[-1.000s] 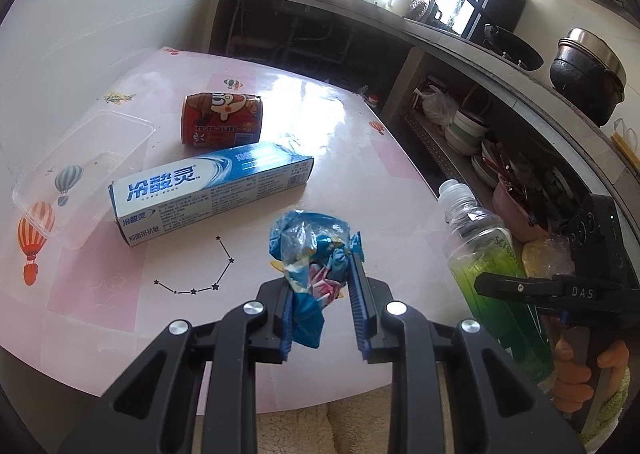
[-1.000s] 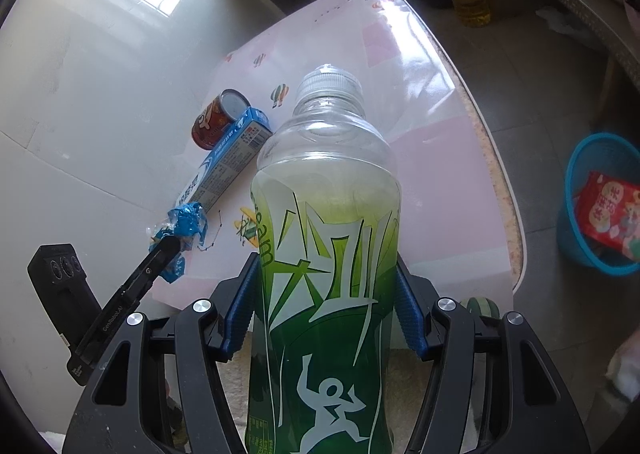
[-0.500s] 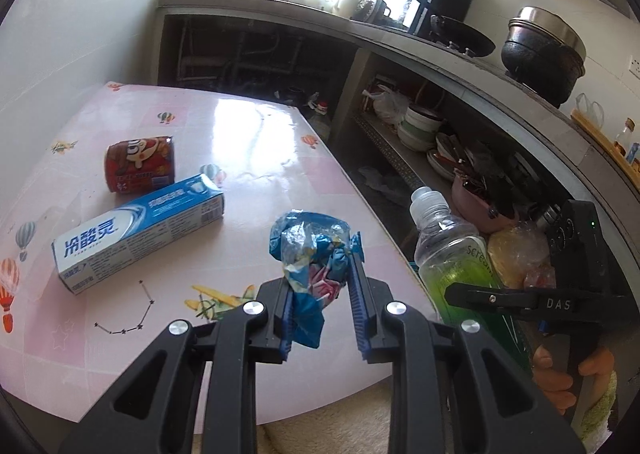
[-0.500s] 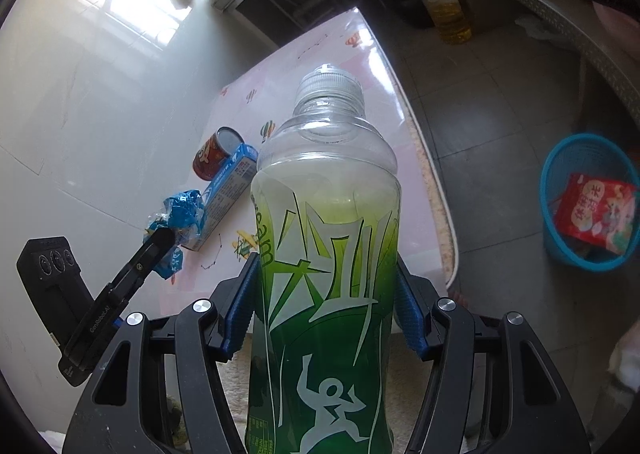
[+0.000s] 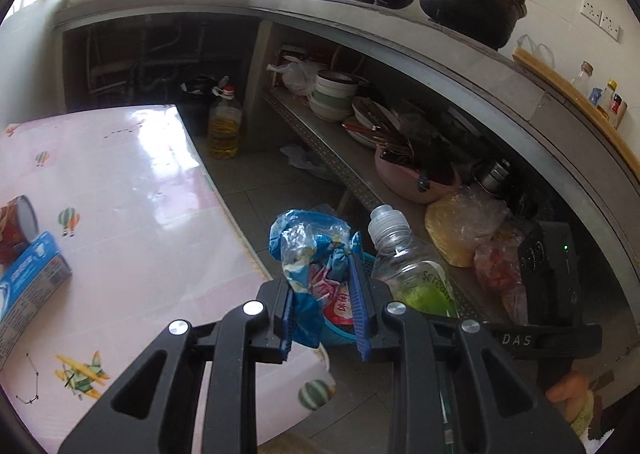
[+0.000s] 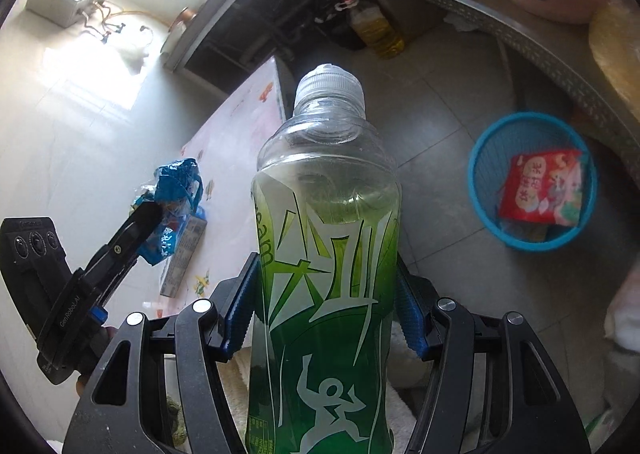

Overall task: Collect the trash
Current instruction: 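Carry the green bottle and blue wrapper in both tools over the blue wastebasket, then open the right tool to drop the bottle while the left tool drops the wrapper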

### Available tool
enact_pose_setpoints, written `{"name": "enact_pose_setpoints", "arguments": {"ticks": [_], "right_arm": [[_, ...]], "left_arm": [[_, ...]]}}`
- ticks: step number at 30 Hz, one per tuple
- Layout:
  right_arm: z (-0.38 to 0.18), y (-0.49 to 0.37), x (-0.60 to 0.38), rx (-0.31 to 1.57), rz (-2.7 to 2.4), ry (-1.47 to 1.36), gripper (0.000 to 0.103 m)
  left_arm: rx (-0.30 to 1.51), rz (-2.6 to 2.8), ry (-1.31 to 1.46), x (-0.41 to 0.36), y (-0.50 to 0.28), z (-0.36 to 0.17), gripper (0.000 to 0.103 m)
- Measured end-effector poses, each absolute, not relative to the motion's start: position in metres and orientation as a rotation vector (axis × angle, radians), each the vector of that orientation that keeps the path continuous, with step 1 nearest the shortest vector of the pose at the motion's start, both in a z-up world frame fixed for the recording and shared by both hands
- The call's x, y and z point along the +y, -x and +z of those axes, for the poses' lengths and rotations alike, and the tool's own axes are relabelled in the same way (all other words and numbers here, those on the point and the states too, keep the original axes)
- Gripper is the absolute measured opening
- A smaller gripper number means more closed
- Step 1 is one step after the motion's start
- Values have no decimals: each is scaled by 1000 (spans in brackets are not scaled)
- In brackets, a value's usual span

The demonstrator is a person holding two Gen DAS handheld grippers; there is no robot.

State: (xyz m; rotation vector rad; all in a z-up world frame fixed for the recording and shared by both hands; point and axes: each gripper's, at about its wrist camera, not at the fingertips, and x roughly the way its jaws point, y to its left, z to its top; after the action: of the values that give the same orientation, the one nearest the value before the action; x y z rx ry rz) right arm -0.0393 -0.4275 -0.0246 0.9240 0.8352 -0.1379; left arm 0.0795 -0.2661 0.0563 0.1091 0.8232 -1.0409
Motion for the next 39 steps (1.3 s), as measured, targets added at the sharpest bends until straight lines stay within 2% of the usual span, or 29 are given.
{"name": "enact_pose_setpoints", "arguments": {"ticks": [6, 15, 18, 19, 21, 26, 39], "right_arm": [[-64, 73, -482, 843, -290, -1039, 58], [-175, 63, -557, 947, -392, -1333, 59], [-204, 40, -579, 958, -410, -1390, 62], [-212, 34, -585, 952, -417, -1403, 67], [-225, 19, -594, 964, -428, -1390, 70], [-230, 13, -590, 1005, -468, -1312, 70], [-196, 102, -534, 1016, -571, -1152, 70]], "left_arm": [[844, -1113, -159, -320, -70, 50, 23], [910, -1115, -203, -356, -77, 27, 23], [922, -1102, -211, -361, -81, 22, 23], [928, -1097, -215, -363, -83, 20, 23], [940, -1089, -218, -367, -86, 16, 23], [965, -1087, -228, -377, -88, 6, 23], [1063, -1138, -295, -423, -69, -26, 23]]}}
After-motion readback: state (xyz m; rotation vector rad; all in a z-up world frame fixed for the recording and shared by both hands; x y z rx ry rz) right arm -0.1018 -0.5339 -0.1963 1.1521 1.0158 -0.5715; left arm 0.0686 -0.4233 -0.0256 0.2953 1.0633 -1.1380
